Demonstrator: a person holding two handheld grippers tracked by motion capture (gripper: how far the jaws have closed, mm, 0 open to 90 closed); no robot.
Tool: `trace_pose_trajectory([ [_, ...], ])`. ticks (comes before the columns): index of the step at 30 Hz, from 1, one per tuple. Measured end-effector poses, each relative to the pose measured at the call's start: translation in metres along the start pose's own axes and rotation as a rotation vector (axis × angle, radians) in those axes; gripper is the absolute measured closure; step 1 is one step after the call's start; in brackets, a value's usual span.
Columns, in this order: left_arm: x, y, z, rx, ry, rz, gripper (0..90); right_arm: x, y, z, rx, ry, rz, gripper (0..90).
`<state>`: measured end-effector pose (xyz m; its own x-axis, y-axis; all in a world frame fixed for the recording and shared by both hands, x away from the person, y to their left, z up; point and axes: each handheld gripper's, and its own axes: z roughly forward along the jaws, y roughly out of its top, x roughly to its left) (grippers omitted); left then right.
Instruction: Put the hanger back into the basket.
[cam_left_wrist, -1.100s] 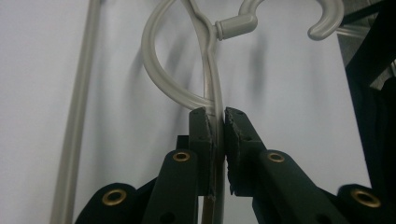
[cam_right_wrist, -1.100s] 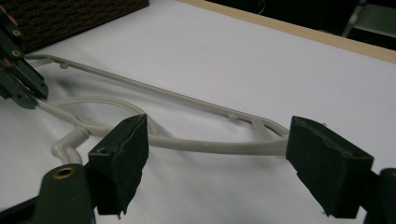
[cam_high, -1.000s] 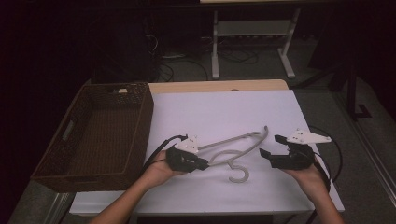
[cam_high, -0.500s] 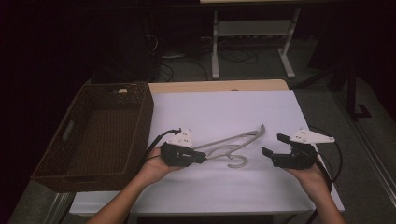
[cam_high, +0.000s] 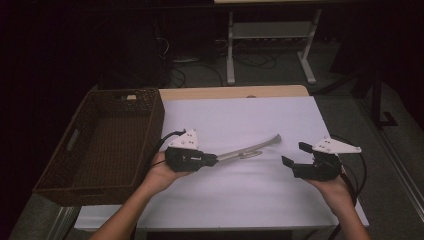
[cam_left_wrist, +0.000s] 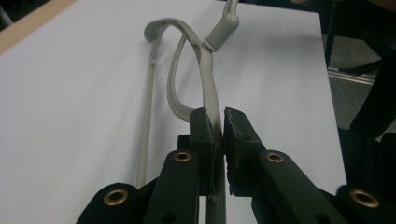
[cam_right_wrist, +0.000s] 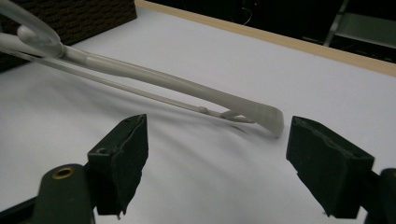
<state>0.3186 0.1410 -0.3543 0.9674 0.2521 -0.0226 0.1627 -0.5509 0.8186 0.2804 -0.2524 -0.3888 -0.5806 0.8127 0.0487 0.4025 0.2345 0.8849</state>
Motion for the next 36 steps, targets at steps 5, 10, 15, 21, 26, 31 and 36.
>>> trace_pose_trajectory([
  [5, -0.001, 0.007, -0.005, -0.013, 0.007, -0.006, 83.2, -0.002, 0.0, -0.002, -0.013, -0.008, 0.008, 19.8],
  [10, 0.0, 0.015, -0.013, -0.002, 0.028, -0.008, 83.2, -0.003, 0.001, -0.004, -0.028, -0.001, 0.014, 19.6],
  [15, 0.004, 0.029, -0.038, -0.024, 0.066, -0.006, 83.2, -0.002, 0.001, -0.003, -0.026, 0.004, 0.015, 19.3],
  [21, 0.011, 0.039, -0.079, -0.064, 0.12, -0.012, 83.2, -0.002, 0.001, -0.002, -0.024, 0.002, 0.016, 19.0],
  [26, 0.018, 0.039, -0.114, -0.089, 0.173, -0.03, 83.1, -0.002, 0.001, -0.002, -0.024, 0.001, 0.017, 18.9],
  [31, 0.024, 0.034, -0.139, -0.101, 0.209, -0.044, 83.1, -0.002, 0.001, -0.001, -0.02, -0.001, 0.008, 18.7],
  [36, 0.031, 0.022, -0.174, -0.125, 0.269, -0.073, 83.1, -0.002, 0.001, 0.0, -0.017, -0.001, 0.009, 18.6],
])
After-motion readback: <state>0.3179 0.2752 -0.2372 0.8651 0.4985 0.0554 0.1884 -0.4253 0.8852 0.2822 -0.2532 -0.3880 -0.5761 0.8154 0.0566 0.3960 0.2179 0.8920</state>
